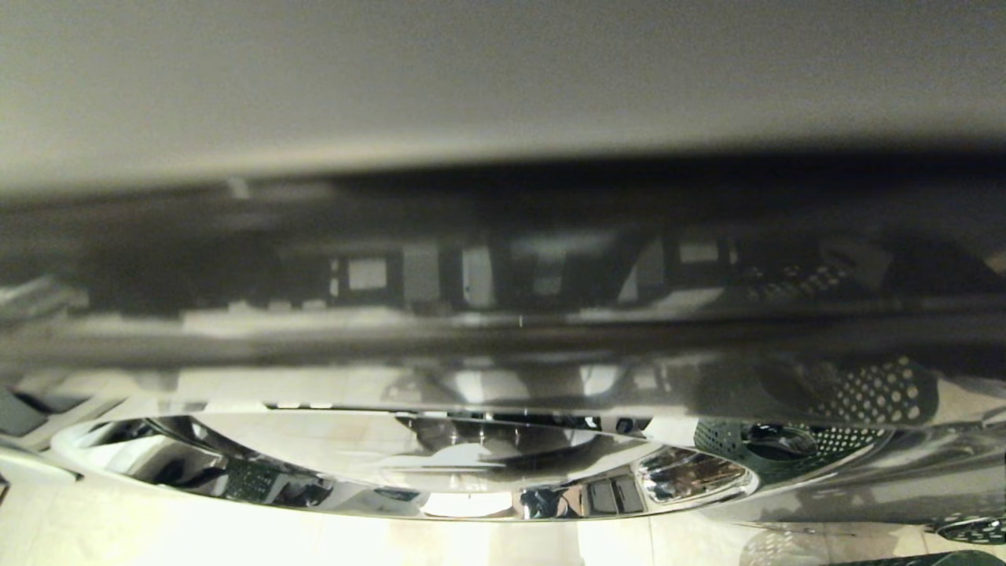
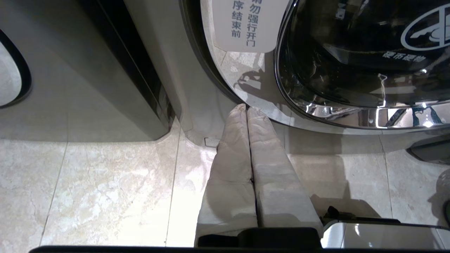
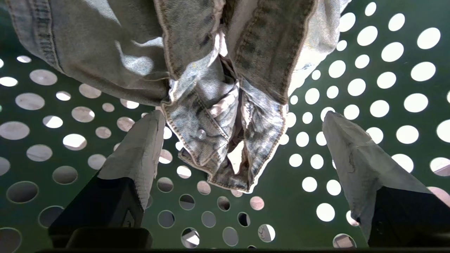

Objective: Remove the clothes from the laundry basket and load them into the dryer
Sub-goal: Take the clothes out of the basket

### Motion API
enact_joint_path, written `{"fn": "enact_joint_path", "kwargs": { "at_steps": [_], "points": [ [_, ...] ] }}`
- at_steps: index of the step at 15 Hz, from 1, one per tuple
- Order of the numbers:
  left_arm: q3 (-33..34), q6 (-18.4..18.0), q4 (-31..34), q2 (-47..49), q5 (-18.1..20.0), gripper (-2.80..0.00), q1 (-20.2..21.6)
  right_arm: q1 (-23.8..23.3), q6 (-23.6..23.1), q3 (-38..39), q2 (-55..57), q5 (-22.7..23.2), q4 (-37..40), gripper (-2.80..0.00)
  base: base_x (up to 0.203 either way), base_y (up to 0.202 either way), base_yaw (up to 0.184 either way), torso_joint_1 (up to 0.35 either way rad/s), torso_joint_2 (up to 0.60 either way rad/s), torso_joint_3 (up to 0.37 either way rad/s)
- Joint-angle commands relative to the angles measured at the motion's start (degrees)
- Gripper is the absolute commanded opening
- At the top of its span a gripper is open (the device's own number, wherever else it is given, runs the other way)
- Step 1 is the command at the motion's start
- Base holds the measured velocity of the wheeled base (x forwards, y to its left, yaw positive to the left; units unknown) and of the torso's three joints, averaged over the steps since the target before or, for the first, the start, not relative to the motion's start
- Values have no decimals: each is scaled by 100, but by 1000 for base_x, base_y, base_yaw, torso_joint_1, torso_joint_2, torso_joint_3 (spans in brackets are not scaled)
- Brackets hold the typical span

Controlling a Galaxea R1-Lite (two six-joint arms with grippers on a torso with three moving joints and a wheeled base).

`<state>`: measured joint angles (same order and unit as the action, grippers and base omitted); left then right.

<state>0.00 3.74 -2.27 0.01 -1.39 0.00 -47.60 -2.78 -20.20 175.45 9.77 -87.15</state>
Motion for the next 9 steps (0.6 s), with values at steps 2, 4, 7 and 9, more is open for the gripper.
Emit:
{"fn": "enact_joint_path", "kwargs": {
  "at_steps": [2,4,7,9],
  "points": [
    [76,-5,13,-1,-1,-280,0,-3,-3,34,7,16,-51,0,0,0,0,0,0,0],
    [79,4,-10,-1,-1,-280,0,-3,-3,34,7,17,-51,0,-121,0,-3,19,4,-9],
    [79,19,-10,-1,-1,-280,0,-12,-3,60,7,16,-51,0,-114,0,1,6,13,-12],
    [79,21,-10,-1,-1,-280,0,-12,-3,61,7,16,-51,0,0,0,0,0,0,0]
  ]
}}
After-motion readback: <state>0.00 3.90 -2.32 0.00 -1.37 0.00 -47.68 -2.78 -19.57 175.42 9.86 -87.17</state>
